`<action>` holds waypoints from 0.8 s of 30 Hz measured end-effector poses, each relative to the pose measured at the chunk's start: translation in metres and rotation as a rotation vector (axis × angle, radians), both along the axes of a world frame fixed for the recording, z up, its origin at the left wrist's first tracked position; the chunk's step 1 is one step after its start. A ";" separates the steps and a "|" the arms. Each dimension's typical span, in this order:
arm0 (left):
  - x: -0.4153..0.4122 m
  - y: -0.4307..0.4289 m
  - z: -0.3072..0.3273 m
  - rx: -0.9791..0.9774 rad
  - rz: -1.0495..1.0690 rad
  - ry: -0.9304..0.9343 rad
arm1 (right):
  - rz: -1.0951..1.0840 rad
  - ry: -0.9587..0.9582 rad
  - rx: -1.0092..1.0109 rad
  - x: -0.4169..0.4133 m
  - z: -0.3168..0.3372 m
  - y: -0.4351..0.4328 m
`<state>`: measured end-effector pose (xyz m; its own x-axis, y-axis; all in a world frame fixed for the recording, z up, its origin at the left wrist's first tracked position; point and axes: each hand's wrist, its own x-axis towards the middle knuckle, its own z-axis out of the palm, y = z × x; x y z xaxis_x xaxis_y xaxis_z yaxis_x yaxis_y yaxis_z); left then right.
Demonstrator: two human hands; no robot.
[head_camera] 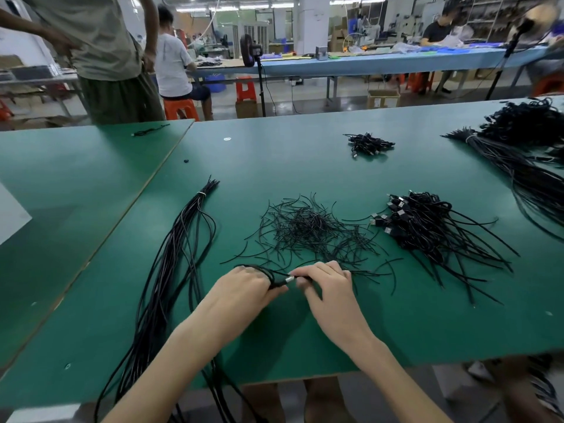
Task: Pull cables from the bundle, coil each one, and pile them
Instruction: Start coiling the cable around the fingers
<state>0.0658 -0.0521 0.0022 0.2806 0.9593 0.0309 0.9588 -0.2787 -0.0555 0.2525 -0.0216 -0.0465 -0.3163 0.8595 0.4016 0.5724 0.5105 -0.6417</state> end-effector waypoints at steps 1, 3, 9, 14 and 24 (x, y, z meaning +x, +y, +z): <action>0.000 0.000 -0.003 0.067 0.001 -0.019 | 0.012 0.049 -0.011 0.001 0.001 -0.001; 0.000 0.002 -0.010 0.157 0.041 -0.119 | 0.044 0.150 -0.057 0.002 0.002 -0.002; 0.010 0.013 -0.023 -0.002 0.116 -0.748 | 0.178 0.374 -0.139 0.005 0.005 -0.005; 0.031 0.018 -0.023 -0.189 0.143 -1.274 | 0.214 0.573 -0.229 0.010 0.008 -0.003; 0.051 0.015 -0.012 -0.379 0.183 -1.904 | 0.205 0.603 -0.368 0.008 0.009 0.000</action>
